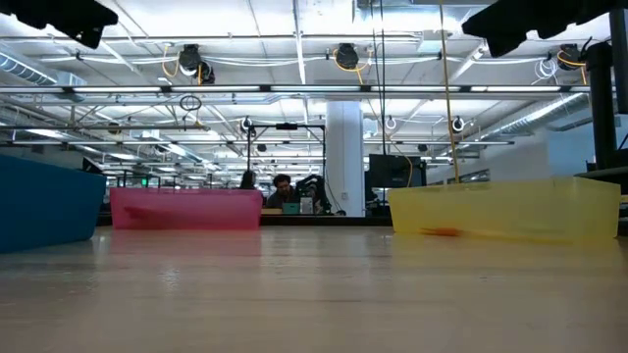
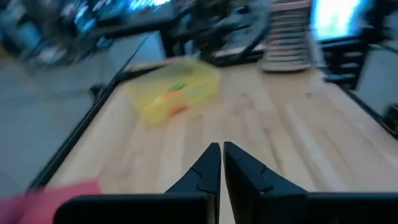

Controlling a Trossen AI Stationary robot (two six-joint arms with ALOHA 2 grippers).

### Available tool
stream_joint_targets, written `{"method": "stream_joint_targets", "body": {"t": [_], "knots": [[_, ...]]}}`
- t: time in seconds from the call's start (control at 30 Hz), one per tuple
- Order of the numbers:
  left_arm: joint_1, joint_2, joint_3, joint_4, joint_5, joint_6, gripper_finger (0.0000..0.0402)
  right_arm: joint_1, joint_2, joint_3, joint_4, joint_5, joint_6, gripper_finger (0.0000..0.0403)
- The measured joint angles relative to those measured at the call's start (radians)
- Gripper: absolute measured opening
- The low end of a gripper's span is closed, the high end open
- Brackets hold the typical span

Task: Pick & Place Kitchen Items
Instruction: Return to Home Position

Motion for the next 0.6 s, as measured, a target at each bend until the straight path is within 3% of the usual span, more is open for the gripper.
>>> {"method": "stream_joint_targets", "body": {"t": [0.2, 0.33, 0.6], "knots": [[0.000, -0.031, -0.129, 0.309, 0.139, 0.304, 0.0026, -0.017, -0.039, -0.003, 0.000, -0.059, -0.003, 0.0031], [0.008, -0.031, -0.188, 0.427, 0.147, 0.412, 0.0026, -0.040, -0.070, -0.003, -0.018, -0.060, -0.023, 0.0021], [0.088, -0.062, -0.264, 0.452, 0.152, 0.333, 0.0026, -0.094, -0.159, -0.019, -0.061, -0.106, -0.012, 0.0003]]}}
